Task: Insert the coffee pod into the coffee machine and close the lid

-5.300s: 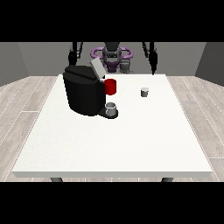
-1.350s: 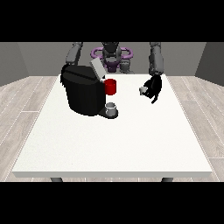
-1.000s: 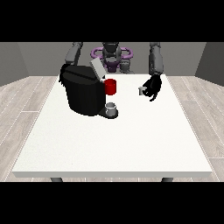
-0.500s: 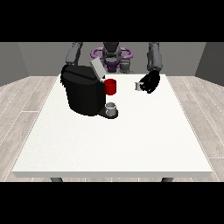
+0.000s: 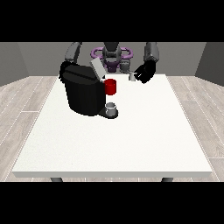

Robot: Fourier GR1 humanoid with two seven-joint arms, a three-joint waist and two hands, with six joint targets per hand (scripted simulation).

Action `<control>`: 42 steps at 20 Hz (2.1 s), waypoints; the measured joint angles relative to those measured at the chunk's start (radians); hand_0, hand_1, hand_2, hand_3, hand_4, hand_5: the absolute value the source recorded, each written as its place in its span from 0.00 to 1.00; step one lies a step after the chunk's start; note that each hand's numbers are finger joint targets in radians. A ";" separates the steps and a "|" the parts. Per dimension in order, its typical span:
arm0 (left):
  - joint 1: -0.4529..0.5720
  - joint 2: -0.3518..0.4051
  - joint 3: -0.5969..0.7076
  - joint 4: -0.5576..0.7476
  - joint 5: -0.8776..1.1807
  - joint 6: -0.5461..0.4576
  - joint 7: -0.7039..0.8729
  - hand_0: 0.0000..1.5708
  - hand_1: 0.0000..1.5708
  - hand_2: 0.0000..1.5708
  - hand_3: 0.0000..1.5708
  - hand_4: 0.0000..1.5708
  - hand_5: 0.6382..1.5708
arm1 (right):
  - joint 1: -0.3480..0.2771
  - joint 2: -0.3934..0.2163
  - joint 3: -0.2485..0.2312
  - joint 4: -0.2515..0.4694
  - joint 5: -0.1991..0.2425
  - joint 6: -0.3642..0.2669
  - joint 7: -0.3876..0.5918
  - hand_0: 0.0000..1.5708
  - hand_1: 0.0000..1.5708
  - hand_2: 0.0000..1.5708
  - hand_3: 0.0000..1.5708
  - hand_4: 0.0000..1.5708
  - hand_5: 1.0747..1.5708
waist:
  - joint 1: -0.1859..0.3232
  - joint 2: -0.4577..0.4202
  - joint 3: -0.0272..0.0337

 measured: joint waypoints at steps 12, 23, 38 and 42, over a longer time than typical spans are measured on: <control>-0.094 -0.034 0.020 -0.095 0.026 -0.076 0.131 0.87 0.87 0.90 0.87 0.42 1.00 | 0.007 -0.027 -0.006 0.017 -0.010 0.029 -0.022 0.00 0.00 0.00 0.00 0.14 1.00 | -0.015 -0.009 -0.0002; -0.246 -0.023 0.102 -0.091 0.078 -0.071 0.209 0.87 0.87 0.91 0.86 0.39 1.00 | -0.049 -0.051 -0.011 0.019 -0.034 0.087 -0.055 0.00 0.00 0.00 0.00 0.00 1.00 | -0.069 0.090 0.0001; -0.435 0.075 0.203 -0.016 0.124 -0.046 0.252 0.92 0.92 0.94 0.88 0.38 1.00 | -0.158 -0.076 -0.005 0.061 -0.043 0.172 -0.125 0.00 0.00 0.00 0.00 0.11 1.00 | -0.128 0.254 -0.0002; -0.458 0.101 0.215 0.008 0.133 -0.052 0.236 0.92 0.92 0.93 0.87 0.40 1.00 | -0.192 -0.074 -0.004 0.056 -0.042 0.161 -0.104 0.00 0.00 0.00 0.00 0.12 1.00 | -0.141 0.277 0.0003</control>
